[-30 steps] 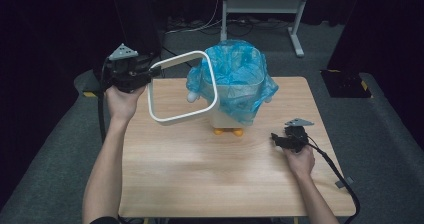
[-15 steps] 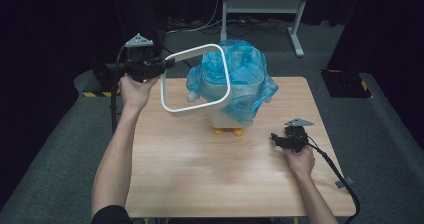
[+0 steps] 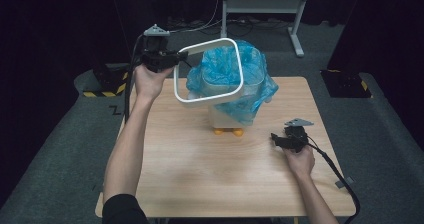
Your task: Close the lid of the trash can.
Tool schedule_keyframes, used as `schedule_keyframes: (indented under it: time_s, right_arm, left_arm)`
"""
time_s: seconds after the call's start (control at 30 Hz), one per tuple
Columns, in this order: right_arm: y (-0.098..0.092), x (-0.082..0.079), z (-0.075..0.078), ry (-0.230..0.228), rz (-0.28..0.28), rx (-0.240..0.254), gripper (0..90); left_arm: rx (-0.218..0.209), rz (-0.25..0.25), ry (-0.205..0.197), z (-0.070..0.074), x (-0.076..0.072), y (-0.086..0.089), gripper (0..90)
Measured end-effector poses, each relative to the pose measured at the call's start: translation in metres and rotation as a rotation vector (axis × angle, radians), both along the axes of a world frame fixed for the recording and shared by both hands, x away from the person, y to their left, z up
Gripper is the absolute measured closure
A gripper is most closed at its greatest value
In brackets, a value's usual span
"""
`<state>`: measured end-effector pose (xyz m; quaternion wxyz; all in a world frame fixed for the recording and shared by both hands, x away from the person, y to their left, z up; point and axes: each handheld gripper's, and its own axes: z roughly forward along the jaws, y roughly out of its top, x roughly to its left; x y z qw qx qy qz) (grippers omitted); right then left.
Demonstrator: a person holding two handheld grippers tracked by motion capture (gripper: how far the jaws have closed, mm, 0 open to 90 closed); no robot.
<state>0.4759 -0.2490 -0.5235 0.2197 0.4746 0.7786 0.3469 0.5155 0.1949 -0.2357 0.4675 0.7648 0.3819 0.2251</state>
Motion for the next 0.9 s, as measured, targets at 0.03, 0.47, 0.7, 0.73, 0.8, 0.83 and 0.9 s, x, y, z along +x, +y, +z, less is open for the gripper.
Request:
schedule_keyframes:
  time_s: [0.03,0.47,0.7,0.73,0.8,0.83,0.9]
  right_arm:
    - [0.000,0.000,0.000,0.000,0.000,0.000,33.9]
    - [0.000,0.000,0.000,0.001,-0.001,0.001,33.9]
    - [0.000,0.000,0.000,0.002,-0.009,0.005,35.6]
    - [0.000,0.000,0.000,0.001,-0.011,0.005,35.9]
    - [0.000,0.000,0.000,0.002,-0.006,0.009,36.7]
    - [0.000,0.000,0.000,0.003,-0.004,0.009,37.2]
    - [0.000,0.000,0.000,0.001,0.005,0.010,38.3]
  left_arm:
    - [0.001,-0.003,0.002,0.000,0.002,-0.002,80.3]
    - [0.042,-0.040,0.032,0.007,0.026,-0.030,80.2]
    - [0.050,-0.058,0.049,0.006,0.039,-0.043,80.2]
    - [0.050,-0.059,0.051,0.006,0.040,-0.044,80.2]
    - [0.051,-0.059,0.054,0.006,0.043,-0.047,80.2]
    - [0.052,-0.061,0.057,0.005,0.045,-0.049,80.2]
    - [0.059,-0.064,0.060,0.004,0.048,-0.052,80.2]
